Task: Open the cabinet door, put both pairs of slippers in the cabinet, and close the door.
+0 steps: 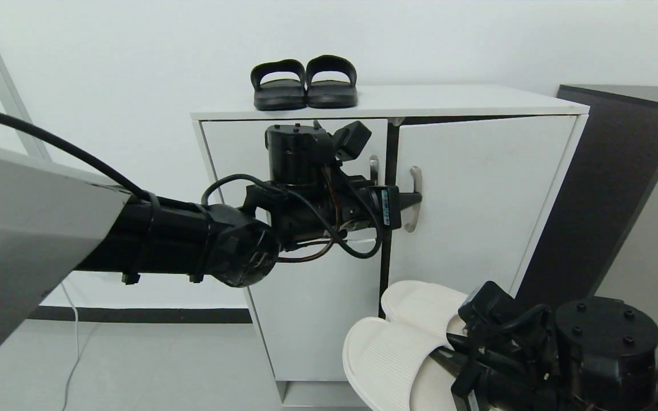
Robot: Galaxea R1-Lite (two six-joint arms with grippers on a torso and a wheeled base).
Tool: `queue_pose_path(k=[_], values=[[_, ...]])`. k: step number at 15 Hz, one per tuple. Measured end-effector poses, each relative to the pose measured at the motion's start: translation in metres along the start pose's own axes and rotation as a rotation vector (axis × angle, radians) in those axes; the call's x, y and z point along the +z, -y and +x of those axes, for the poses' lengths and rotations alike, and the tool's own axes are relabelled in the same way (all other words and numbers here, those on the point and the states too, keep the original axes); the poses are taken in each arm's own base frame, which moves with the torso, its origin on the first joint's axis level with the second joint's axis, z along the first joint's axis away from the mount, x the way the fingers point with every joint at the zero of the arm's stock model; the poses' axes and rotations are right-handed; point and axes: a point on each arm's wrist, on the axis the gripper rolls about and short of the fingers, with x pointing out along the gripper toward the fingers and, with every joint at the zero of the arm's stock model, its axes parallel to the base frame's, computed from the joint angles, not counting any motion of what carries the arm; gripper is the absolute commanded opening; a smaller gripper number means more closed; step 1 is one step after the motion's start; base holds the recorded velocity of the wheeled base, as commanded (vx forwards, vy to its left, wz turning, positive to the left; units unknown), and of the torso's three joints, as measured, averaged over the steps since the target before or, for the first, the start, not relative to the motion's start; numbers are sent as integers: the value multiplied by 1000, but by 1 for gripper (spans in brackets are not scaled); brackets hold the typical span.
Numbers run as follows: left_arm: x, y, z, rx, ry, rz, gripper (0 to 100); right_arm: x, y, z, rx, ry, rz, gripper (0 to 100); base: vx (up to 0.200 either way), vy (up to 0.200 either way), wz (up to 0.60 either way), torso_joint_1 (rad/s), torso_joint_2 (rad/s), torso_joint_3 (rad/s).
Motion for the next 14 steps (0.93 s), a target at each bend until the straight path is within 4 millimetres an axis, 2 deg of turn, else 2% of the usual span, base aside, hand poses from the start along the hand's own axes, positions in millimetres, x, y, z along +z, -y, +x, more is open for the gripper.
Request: queue_pose_path(k=[4,7,10,14], values=[[0,3,-9,72,30,9,0,-1,-1,-3,6,-1,-10,0,0,0,0,0,0,0],[-2,6,-23,98,62,13,0,-1,-2,-3,9,0,-13,0,0,0,0,0,0,0],[4,-1,-40,126,92,15,0,-1,-2,-3,10,0,-13,0,0,0,0,0,0,0],[0,-3,-50,144,80,7,0,-2,-2,-4,10,-4,-14,0,0,0,0,0,0,0]])
